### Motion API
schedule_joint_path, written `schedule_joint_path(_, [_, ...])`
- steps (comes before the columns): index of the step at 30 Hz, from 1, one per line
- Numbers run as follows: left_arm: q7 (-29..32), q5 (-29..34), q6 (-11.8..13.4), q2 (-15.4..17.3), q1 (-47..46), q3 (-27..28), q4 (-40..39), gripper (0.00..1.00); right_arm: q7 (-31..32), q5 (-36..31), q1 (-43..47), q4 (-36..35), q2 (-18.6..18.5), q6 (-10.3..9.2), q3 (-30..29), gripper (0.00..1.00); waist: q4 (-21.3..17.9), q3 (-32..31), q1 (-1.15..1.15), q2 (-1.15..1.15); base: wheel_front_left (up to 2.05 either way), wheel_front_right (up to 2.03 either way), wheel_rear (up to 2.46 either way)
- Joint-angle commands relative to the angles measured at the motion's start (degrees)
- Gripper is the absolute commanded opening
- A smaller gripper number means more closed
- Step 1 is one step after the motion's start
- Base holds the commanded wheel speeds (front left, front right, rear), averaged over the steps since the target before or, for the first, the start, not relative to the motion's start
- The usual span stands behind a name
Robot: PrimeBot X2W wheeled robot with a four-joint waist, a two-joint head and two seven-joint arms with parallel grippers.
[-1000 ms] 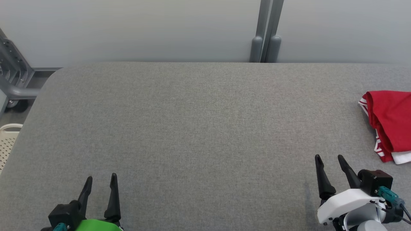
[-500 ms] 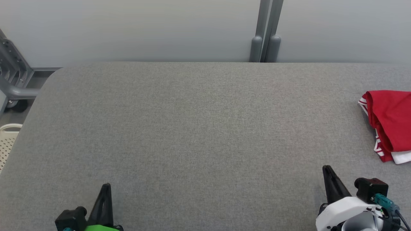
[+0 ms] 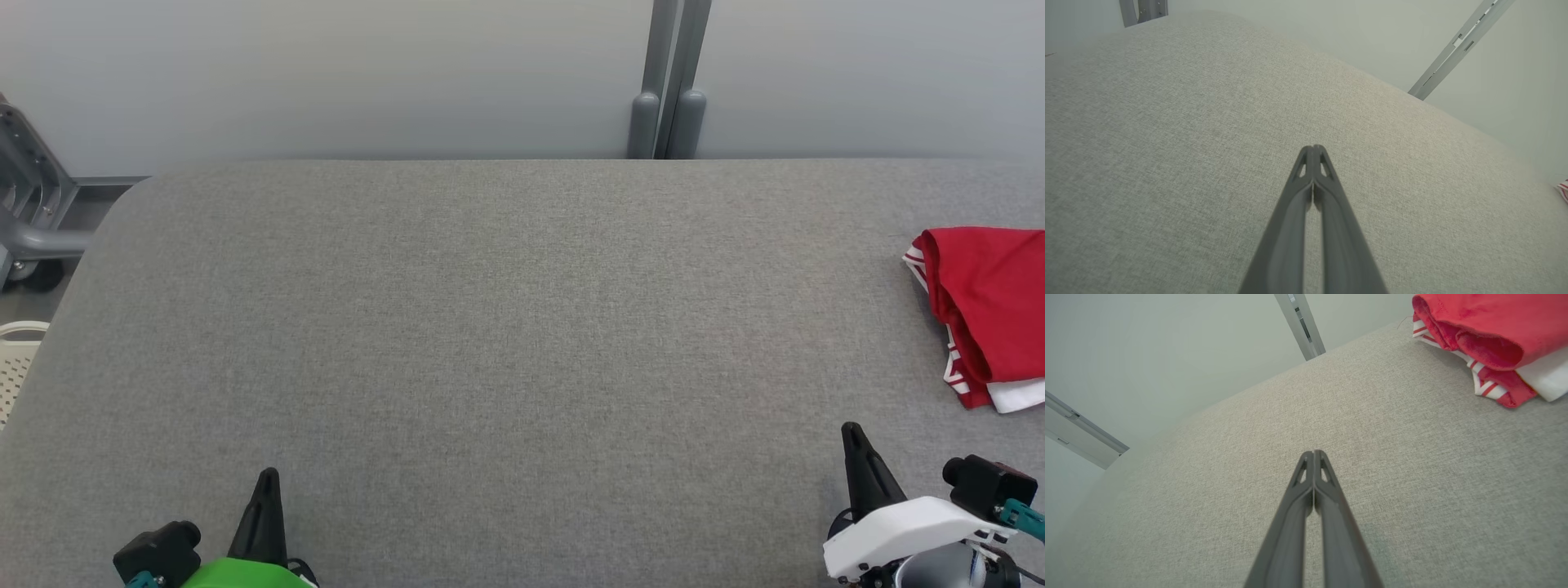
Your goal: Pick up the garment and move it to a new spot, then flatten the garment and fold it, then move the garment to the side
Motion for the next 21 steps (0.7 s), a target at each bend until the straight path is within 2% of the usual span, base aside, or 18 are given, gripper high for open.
schedule_joint_path(1, [0.5, -2.2, -0.5, 0.1, -2.1, 0.4, -1.0, 0.0, 0.2, 2.6, 0.1, -1.5, -0.3, 0.0, -0.4, 0.0, -0.1, 0.0, 0.0, 0.0, 0.0, 0.0, 0.0])
schedule_joint_path(21, [5.1, -17.9, -1.6, -1.0, -4.9, 1.5, -1.2, 0.0, 2.9, 20.5, 1.4, -4.5, -0.4, 0.0, -2.4, 0.0, -1.0, -0.2, 0.0, 0.0, 0.0, 0.0, 0.0])
